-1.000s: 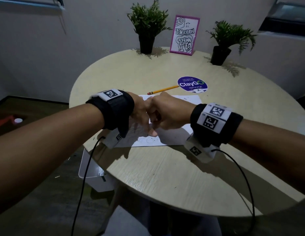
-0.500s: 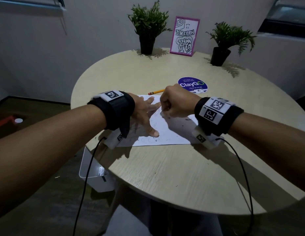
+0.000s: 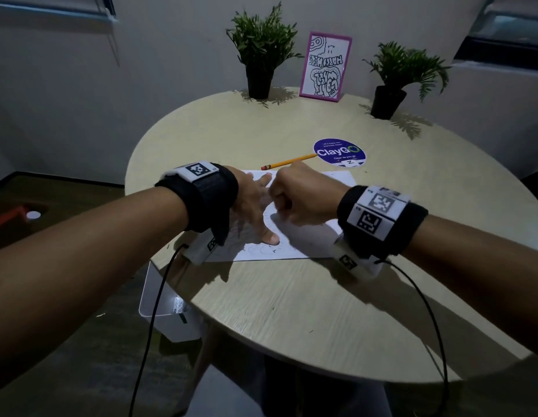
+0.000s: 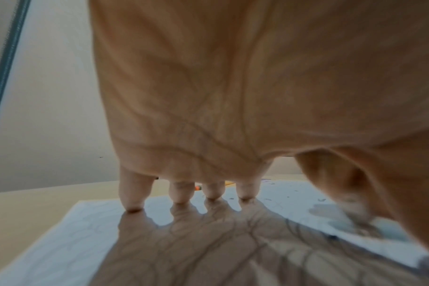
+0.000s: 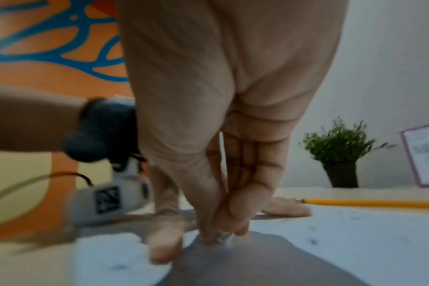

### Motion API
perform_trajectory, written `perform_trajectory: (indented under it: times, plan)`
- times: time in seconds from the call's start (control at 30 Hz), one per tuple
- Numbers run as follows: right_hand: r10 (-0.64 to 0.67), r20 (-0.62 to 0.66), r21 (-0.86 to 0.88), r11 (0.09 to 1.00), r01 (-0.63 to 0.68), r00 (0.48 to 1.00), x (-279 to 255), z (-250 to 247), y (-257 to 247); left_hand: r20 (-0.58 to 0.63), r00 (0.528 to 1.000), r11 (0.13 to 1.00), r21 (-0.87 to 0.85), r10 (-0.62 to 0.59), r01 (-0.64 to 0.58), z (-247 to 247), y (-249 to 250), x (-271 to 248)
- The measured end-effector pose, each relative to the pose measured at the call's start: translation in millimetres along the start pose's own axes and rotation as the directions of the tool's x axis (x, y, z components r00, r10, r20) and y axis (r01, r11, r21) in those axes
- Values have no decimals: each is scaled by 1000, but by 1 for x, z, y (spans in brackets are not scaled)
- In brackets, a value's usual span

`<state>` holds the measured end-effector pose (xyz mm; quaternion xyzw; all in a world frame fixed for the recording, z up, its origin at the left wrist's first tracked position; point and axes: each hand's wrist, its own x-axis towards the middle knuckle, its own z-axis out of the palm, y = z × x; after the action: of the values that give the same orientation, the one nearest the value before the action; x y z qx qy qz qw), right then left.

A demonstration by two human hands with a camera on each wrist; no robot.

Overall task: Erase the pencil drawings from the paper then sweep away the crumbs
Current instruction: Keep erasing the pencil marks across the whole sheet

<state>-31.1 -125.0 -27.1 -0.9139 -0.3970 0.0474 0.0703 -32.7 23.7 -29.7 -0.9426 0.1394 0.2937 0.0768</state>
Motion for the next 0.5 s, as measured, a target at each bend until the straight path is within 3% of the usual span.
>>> perform_trajectory:
  times: [0.1, 0.3, 0.5]
  plan:
    - [-74, 71, 59, 996, 70, 995, -4, 0, -6, -9, 1000, 1000, 12, 21, -21, 1, 1, -3]
    - [192, 49, 4, 981, -193, 980, 13, -16, 36, -32, 999, 1000, -24, -20, 19, 4, -4, 2]
    - [217, 37, -34, 976, -216, 976, 11, -15, 18, -24, 1000, 999, -37, 7, -8, 5, -3, -1]
